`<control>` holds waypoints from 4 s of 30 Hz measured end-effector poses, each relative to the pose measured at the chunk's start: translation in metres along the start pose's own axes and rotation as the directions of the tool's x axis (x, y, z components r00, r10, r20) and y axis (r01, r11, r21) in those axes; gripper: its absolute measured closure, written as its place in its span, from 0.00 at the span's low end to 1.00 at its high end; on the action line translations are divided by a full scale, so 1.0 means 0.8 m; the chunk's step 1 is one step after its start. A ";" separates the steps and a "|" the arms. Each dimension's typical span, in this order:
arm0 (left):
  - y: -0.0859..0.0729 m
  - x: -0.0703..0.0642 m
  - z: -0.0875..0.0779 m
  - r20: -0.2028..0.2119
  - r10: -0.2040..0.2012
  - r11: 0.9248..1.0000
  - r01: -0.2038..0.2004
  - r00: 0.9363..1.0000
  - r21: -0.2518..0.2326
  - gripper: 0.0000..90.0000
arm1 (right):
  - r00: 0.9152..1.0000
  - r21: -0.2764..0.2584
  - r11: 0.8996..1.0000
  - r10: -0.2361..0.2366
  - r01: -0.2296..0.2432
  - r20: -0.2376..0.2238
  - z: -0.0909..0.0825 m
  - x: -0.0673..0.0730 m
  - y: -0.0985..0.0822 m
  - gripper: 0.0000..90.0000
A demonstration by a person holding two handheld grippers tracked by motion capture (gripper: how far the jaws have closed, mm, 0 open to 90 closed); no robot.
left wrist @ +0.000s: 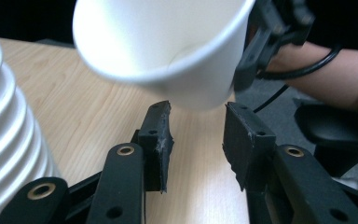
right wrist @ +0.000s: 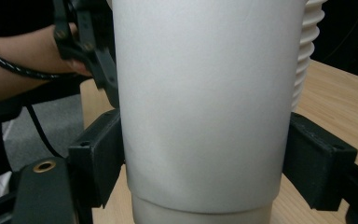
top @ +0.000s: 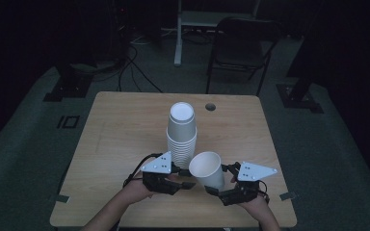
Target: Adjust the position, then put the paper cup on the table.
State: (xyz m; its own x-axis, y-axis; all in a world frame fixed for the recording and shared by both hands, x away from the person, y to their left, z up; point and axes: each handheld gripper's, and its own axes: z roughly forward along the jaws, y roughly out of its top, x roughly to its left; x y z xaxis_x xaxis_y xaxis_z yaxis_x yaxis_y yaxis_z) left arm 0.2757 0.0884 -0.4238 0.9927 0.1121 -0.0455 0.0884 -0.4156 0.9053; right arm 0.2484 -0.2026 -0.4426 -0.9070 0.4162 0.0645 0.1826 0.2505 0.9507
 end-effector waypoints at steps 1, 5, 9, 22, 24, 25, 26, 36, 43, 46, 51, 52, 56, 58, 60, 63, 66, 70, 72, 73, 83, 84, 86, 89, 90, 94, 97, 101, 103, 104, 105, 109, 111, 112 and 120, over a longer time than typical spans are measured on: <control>0.005 0.001 -0.001 0.005 -0.007 1.000 0.007 1.000 -0.024 0.67 | 1.000 0.009 1.000 -0.001 0.001 0.001 0.000 0.000 -0.002 0.23; 0.013 0.001 0.000 0.016 -0.001 0.999 0.001 1.000 -0.036 0.67 | 1.000 0.022 1.000 0.002 -0.002 0.001 0.001 0.000 -0.003 0.23; 0.016 0.002 0.003 0.024 -0.006 0.999 0.007 1.000 -0.041 0.67 | 1.000 0.045 0.999 0.000 0.000 0.013 0.003 0.000 -0.004 0.23; 0.000 0.005 -0.008 -0.058 -0.047 0.998 0.045 0.997 -0.043 0.32 | 0.993 -0.004 0.999 0.048 -0.048 0.112 -0.008 -0.015 -0.005 0.23; -0.005 0.007 -0.016 -0.068 -0.074 0.995 0.069 0.995 -0.065 0.28 | 0.988 -0.037 0.998 0.060 -0.055 0.144 -0.015 -0.020 -0.003 0.23; -0.007 0.008 -0.019 -0.080 -0.091 0.994 0.086 0.993 -0.068 0.25 | 0.986 -0.044 0.998 0.060 -0.054 0.156 -0.017 -0.021 -0.002 0.23; -0.010 0.008 -0.022 -0.096 -0.099 0.993 0.092 0.990 -0.071 0.20 | 0.984 -0.052 0.997 0.064 -0.056 0.164 -0.020 -0.023 -0.001 0.23; -0.044 0.020 -0.053 -0.278 -0.194 0.981 0.180 0.941 -0.074 0.02 | 0.966 -0.062 0.997 0.062 -0.048 0.250 -0.027 -0.036 0.005 0.23; -0.066 0.026 -0.070 -0.354 -0.220 0.975 0.211 0.909 -0.064 0.00 | 0.951 -0.080 0.995 0.086 -0.066 0.296 -0.025 -0.051 0.004 0.23; -0.075 0.027 -0.075 -0.371 -0.236 0.971 0.229 0.898 -0.063 0.00 | 0.943 -0.084 0.994 0.093 -0.070 0.319 -0.023 -0.058 0.004 0.23; -0.093 0.028 -0.082 -0.408 -0.257 0.965 0.255 0.876 -0.059 0.00 | 0.925 -0.082 0.993 0.106 -0.081 0.365 -0.020 -0.073 0.004 0.23; -0.097 0.028 -0.083 -0.417 -0.259 0.964 0.260 0.871 -0.056 0.00 | 0.921 -0.087 0.992 0.113 -0.087 0.372 -0.019 -0.077 0.004 0.23; -0.111 0.029 -0.088 -0.450 -0.285 0.955 0.291 0.846 -0.057 0.00 | 0.905 -0.092 0.990 0.134 -0.106 0.404 -0.017 -0.090 0.005 0.23; -0.119 0.030 -0.090 -0.507 -0.283 0.952 0.302 0.814 -0.045 0.00 | 0.899 -0.089 0.990 0.135 -0.107 0.417 -0.015 -0.097 0.006 0.23; -0.125 0.032 -0.094 -0.518 -0.293 0.948 0.316 0.804 -0.046 0.00 | 0.892 -0.078 0.991 0.131 -0.107 0.434 -0.012 -0.103 0.007 0.23; -0.137 0.033 -0.100 -0.542 -0.315 0.938 0.341 0.779 -0.055 0.00 | 0.877 -0.074 0.991 0.134 -0.113 0.461 -0.007 -0.112 0.007 0.23; -0.147 0.034 -0.104 -0.573 -0.327 0.930 0.363 0.752 -0.055 0.00 | 0.866 -0.073 0.990 0.138 -0.117 0.481 -0.004 -0.118 0.006 0.23; -0.162 0.033 -0.109 -0.629 -0.323 0.919 0.393 0.707 -0.031 0.00 | 0.836 -0.061 0.988 0.153 -0.142 0.527 0.007 -0.136 0.000 0.23; -0.169 0.032 -0.111 -0.648 -0.326 0.913 0.406 0.689 -0.028 0.00 | 0.824 -0.050 0.987 0.154 -0.152 0.545 0.011 -0.144 -0.002 0.23; -0.172 0.032 -0.112 -0.657 -0.321 0.912 0.409 0.682 -0.022 0.00 | 0.820 -0.045 0.987 0.155 -0.156 0.551 0.013 -0.147 -0.003 0.23; -0.192 0.031 -0.125 -0.697 -0.361 0.890 0.453 0.620 -0.057 0.00 | 0.799 -0.017 0.979 0.177 -0.204 0.575 0.037 -0.176 -0.013 0.23; -0.194 0.031 -0.126 -0.700 -0.363 0.888 0.457 0.615 -0.059 0.00 | 0.798 -0.018 0.977 0.183 -0.210 0.574 0.039 -0.179 -0.015 0.23; -0.196 0.031 -0.127 -0.705 -0.373 0.883 0.464 0.604 -0.070 0.00 | 0.791 -0.024 0.976 0.191 -0.218 0.581 0.043 -0.184 -0.019 0.23; -0.199 0.031 -0.128 -0.710 -0.378 0.879 0.472 0.595 -0.073 0.00 | 0.782 -0.024 0.972 0.201 -0.232 0.591 0.050 -0.192 -0.025 0.23; -0.200 0.031 -0.128 -0.707 -0.381 0.878 0.473 0.596 -0.074 0.00 | 0.779 -0.021 0.971 0.203 -0.238 0.594 0.053 -0.194 -0.026 0.23; -0.204 0.031 -0.126 -0.717 -0.375 0.875 0.480 0.588 -0.065 0.00 | 0.766 0.000 0.969 0.196 -0.248 0.613 0.065 -0.201 -0.036 0.23; -0.207 0.031 -0.124 -0.719 -0.374 0.872 0.486 0.585 -0.058 0.00 | 0.761 0.017 0.964 0.198 -0.264 0.618 0.071 -0.205 -0.045 0.23; -0.208 0.029 -0.123 -0.719 -0.375 0.873 0.484 0.586 -0.061 0.00 | 0.753 0.040 0.964 0.179 -0.263 0.634 0.081 -0.207 -0.053 0.23; -0.207 0.028 -0.124 -0.717 -0.376 0.872 0.485 0.587 -0.061 0.00 | 0.754 0.049 0.962 0.179 -0.270 0.632 0.086 -0.209 -0.056 0.23; -0.207 0.028 -0.125 -0.717 -0.379 0.872 0.486 0.585 -0.064 0.00 | 0.751 0.054 0.960 0.178 -0.273 0.636 0.088 -0.209 -0.057 0.23; -0.207 0.028 -0.126 -0.714 -0.383 0.871 0.487 0.586 -0.067 0.00 | 0.751 0.062 0.958 0.178 -0.280 0.636 0.090 -0.211 -0.058 0.23; -0.208 0.027 -0.127 -0.714 -0.386 0.870 0.488 0.584 -0.071 0.00 | 0.746 0.077 0.952 0.179 -0.295 0.641 0.097 -0.215 -0.062 0.23; -0.209 0.027 -0.128 -0.712 -0.388 0.870 0.489 0.586 -0.072 0.00 | 0.745 0.077 0.949 0.188 -0.306 0.640 0.098 -0.216 -0.065 0.23; -0.209 0.027 -0.128 -0.713 -0.387 0.869 0.490 0.584 -0.070 0.00 | 0.745 0.076 0.949 0.190 -0.307 0.640 0.099 -0.217 -0.067 0.23; -0.209 0.026 -0.130 -0.715 -0.393 0.869 0.489 0.578 -0.083 0.00 | 0.736 0.101 0.942 0.180 -0.321 0.653 0.105 -0.219 -0.074 0.23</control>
State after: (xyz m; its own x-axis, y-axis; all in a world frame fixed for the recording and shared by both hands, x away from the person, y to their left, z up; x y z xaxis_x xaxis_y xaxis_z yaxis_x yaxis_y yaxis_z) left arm 0.2732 0.2541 -0.5323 0.4795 0.8739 -0.0803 0.5549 -0.2310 0.7992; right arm 0.4286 -0.2172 -0.5358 -0.3865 0.9220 0.0209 0.5011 0.1909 0.8441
